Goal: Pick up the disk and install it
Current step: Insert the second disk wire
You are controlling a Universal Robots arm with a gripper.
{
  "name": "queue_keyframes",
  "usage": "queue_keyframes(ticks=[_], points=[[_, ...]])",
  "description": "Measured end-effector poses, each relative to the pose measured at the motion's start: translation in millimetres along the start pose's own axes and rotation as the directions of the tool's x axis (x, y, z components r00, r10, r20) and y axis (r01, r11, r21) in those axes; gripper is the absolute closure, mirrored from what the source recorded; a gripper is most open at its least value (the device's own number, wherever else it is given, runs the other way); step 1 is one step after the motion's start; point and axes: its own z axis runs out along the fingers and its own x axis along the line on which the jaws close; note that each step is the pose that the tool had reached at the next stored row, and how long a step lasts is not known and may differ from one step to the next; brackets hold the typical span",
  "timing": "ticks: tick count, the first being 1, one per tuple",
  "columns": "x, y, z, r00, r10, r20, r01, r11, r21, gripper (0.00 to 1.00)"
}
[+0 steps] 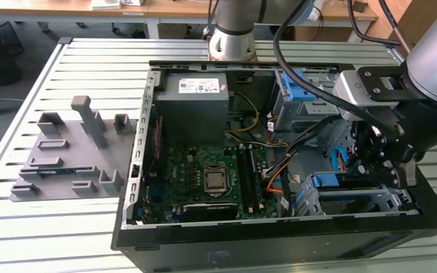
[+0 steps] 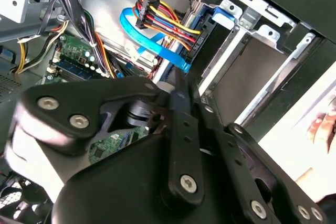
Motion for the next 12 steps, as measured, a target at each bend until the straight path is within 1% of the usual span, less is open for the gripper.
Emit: queue_keyframes(ticks=[1,2,3,12], points=[[0.0,0.0,0.0,1.0000,0.000,0.0000,0.000,1.0000,-0.0001,0.84],[0.0,0.0,-0.1,1.0000,0.000,-0.0001,0.000,1.0000,-0.0001,0.84],[0.0,0.0,-0.1,1.0000,0.000,-0.0001,0.000,1.0000,-0.0001,0.89],[0.0,0.0,-0.1,1.0000,0.000,-0.0001,0.000,1.0000,-0.0007,0.89]])
